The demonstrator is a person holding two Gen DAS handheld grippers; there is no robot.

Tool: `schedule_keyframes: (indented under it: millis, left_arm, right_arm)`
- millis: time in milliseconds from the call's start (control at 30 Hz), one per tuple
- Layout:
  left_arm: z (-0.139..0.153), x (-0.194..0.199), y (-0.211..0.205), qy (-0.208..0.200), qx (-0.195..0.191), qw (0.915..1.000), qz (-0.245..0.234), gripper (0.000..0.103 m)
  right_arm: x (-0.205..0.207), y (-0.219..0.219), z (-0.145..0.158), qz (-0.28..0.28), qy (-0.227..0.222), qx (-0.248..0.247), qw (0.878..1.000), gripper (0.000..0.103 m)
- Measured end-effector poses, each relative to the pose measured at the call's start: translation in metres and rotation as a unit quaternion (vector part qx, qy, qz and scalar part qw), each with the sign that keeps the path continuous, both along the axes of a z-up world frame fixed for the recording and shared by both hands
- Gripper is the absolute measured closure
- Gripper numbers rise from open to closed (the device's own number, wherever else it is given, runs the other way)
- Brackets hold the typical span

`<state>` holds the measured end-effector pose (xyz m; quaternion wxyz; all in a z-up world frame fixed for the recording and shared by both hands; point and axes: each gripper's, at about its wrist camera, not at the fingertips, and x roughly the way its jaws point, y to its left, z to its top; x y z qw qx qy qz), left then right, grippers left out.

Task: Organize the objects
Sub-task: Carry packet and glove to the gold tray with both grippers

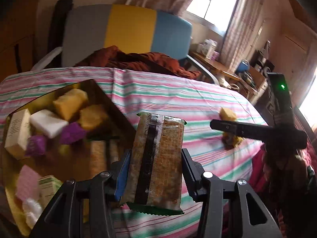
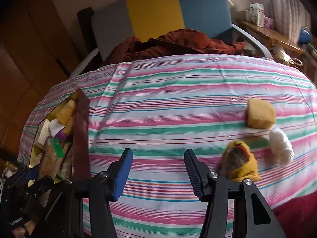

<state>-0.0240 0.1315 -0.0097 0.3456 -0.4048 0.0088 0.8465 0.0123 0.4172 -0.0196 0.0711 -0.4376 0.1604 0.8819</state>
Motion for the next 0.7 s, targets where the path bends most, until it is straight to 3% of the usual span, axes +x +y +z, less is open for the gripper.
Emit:
schedule_keyframes:
  millis: [200, 333, 400, 467, 533, 633, 700]
  left_arm:
    - [-0.002, -0.022, -0.049, -0.008, 0.007, 0.9975, 0.069, 0.054]
    - [-0.005, -0.024, -0.062, -0.012, 0.012, 0.9967, 0.08, 0.054]
    - [-0.005, -0.024, -0.06, -0.013, 0.013, 0.997, 0.076, 0.054]
    - [-0.004, -0.023, -0.057, -0.012, 0.017, 0.9973, 0.07, 0.054]
    - [-0.003, -0.022, -0.053, -0.011, 0.021, 0.9976, 0.065, 0.054]
    - [-0.004, -0.019, -0.046, -0.013, 0.021, 0.9982, 0.056, 0.054]
    - [-0.005, -0.018, -0.042, -0.014, 0.017, 0.9985, 0.051, 0.054]
  right_arm:
    - [-0.02, -0.059, 0.009, 0.075, 0.02, -0.007, 0.997, 0.048]
    - [-0.023, -0.07, 0.007, 0.079, 0.016, -0.002, 0.997, 0.049]
    - [-0.02, -0.061, 0.007, 0.052, 0.01, 0.02, 0.998, 0.048]
    - [-0.014, -0.034, 0.006, 0.011, -0.001, 0.01, 1.0, 0.037]
    - [-0.005, 0.001, 0.005, -0.059, -0.026, 0.044, 0.997, 0.008]
    - [0.008, 0.046, 0.0, -0.134, -0.056, 0.069, 0.987, 0.0]
    - [0.01, 0.07, -0.013, -0.159, -0.096, 0.078, 0.98, 0.0]
